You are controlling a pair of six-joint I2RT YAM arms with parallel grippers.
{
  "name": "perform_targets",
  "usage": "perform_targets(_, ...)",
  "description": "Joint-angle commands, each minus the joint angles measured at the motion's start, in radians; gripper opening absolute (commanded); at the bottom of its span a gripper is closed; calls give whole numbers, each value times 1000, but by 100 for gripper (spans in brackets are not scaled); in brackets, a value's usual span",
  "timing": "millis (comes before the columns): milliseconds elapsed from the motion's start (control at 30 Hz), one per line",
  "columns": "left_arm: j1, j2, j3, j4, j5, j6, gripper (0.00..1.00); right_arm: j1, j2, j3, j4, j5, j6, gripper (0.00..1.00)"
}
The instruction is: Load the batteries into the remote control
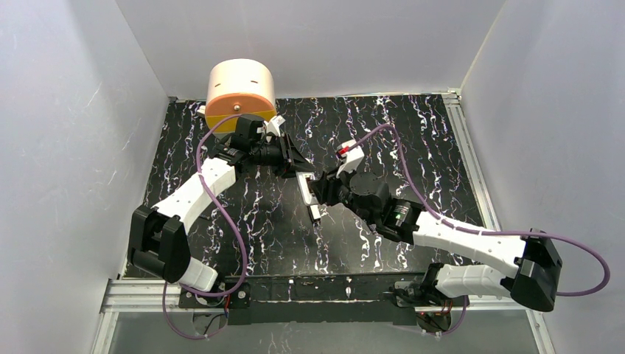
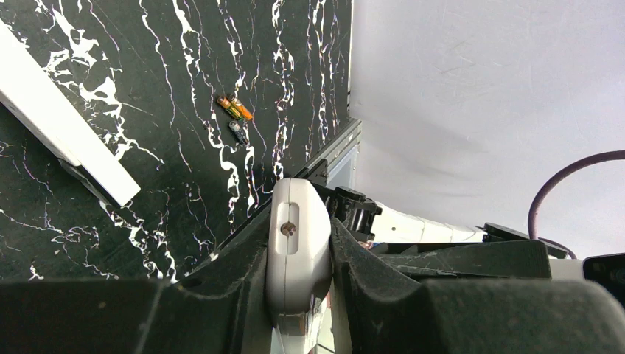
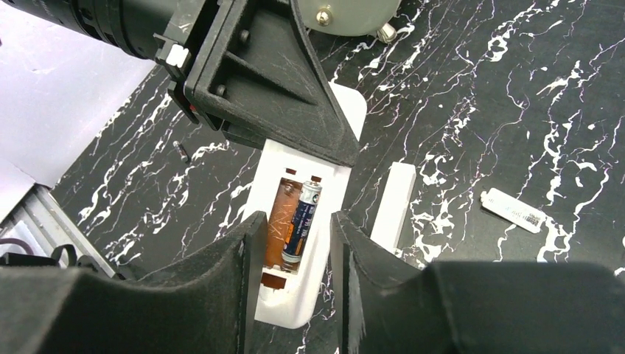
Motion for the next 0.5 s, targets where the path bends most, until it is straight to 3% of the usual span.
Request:
perform_targets(0, 2, -9, 34, 12, 10, 17, 0, 0, -46, 45, 2, 6, 58, 49)
perform_targets(133, 2, -21, -1, 113, 1, 9, 0, -27, -55, 65, 10, -27, 149, 67)
perform_targets(200, 5, -29, -20, 169, -29, 6, 0, -86, -47, 66, 35, -97, 275, 76)
perform_targets(367, 7, -24, -7, 274, -107, 6, 0, -326, -15, 60, 66, -269, 618, 90)
perform_targets(467, 11, -11, 18, 292, -143, -5, 0, -392, -7, 33, 101, -319, 784, 95)
